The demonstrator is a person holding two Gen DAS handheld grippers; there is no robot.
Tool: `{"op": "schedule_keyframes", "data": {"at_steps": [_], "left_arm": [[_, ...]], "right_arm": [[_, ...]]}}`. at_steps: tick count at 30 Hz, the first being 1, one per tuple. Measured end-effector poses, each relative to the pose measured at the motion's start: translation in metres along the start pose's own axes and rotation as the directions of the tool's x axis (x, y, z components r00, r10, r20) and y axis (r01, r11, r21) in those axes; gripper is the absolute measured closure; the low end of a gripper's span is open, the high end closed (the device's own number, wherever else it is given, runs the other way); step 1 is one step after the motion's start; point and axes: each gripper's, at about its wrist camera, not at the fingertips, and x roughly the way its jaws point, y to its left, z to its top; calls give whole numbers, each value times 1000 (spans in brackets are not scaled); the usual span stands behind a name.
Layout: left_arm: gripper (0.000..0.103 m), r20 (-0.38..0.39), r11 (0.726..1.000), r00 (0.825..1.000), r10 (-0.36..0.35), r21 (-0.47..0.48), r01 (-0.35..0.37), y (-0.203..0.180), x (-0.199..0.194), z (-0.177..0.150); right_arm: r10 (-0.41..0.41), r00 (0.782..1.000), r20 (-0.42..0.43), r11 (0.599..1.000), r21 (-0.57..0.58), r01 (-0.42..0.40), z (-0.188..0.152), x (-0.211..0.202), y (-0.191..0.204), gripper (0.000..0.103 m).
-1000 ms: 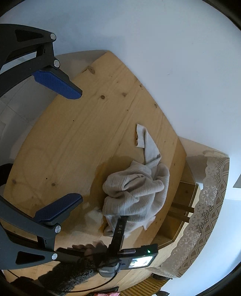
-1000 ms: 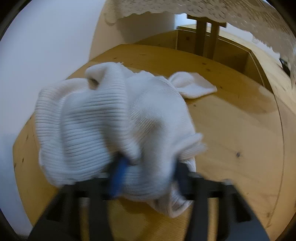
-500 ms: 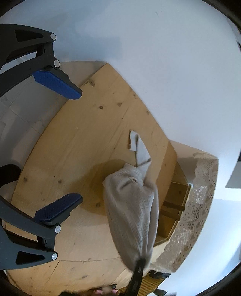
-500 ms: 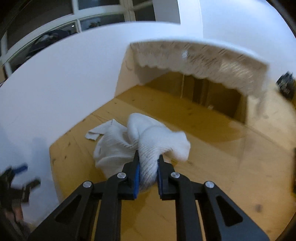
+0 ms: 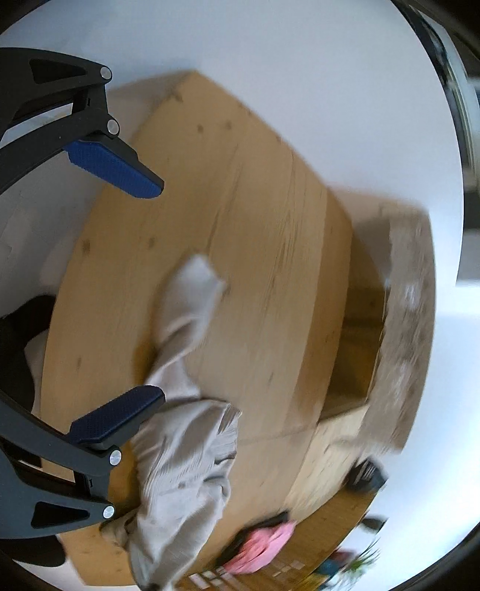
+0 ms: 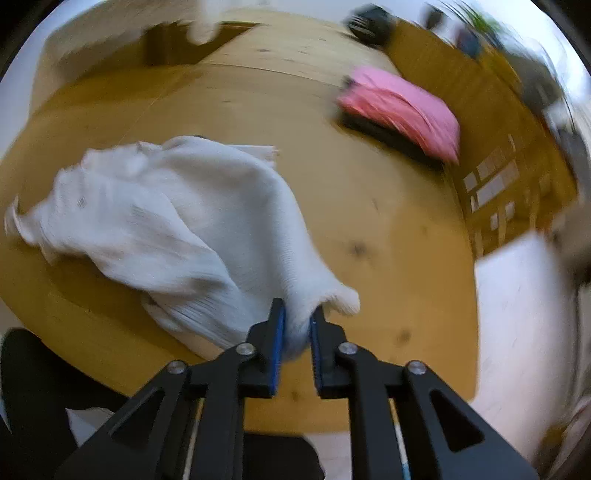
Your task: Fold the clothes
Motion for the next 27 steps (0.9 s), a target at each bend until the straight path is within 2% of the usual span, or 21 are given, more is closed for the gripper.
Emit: {"op": "schedule_keyframes", "data": {"at_steps": [1, 2, 4, 7, 8, 10, 13, 16, 20, 22, 23, 24, 25, 27], "left_arm": [[1, -13, 999, 1000, -20, 29, 20, -17, 5, -1], [1, -31, 998, 999, -40, 56, 42, -34, 11, -3], [1, -78, 989, 992, -98, 102, 106, -67, 23, -7], [1, -145, 973, 976, -165, 139, 185, -110, 42, -15], [1, -163, 967, 970, -182, 147, 207, -124, 48, -18], [1, -190, 958, 960, -206, 161, 238, -146, 60, -22], [1, -203, 957, 961, -186, 183, 224, -167, 82, -23], [2, -238, 959, 954, -181, 172, 224, -178, 104, -27], [14, -265, 963, 946, -188, 137, 230, -184, 126, -29], [32, -272, 957, 937, -220, 126, 262, -186, 131, -30], [57, -276, 951, 930, -243, 123, 285, -187, 132, -30], [82, -273, 944, 924, -267, 122, 308, -187, 130, -31], [90, -262, 937, 921, -288, 124, 328, -187, 125, -31], [94, -239, 921, 913, -331, 128, 367, -188, 115, -31]], "right_arm": [[30, 999, 21, 999, 35, -30, -7, -4, -7, 76], [59, 997, 45, 996, 69, -62, -13, -9, -14, 59], [120, 990, 70, 990, 69, -125, -12, -12, -9, 43], [152, 985, 81, 988, 10, -153, -6, -5, 11, 43], [163, 983, 82, 986, 1, -164, -14, -4, 18, 43], [212, 974, 75, 977, -10, -212, -14, 6, 26, 43], [273, 959, 73, 961, -59, -269, -9, 25, 49, 43], [252, 966, 54, 962, -124, -244, -4, 46, 74, 43], [221, 974, 46, 959, -192, -209, -2, 65, 93, 43], [218, 975, 34, 955, -215, -205, -3, 74, 94, 44], [231, 973, 23, 952, -211, -221, -2, 77, 93, 52], [265, 964, 13, 947, -191, -257, -1, 78, 91, 66], [296, 955, -1, 942, -165, -292, -1, 80, 87, 97], [291, 957, -5, 946, -147, -289, -2, 78, 79, 99]]}}
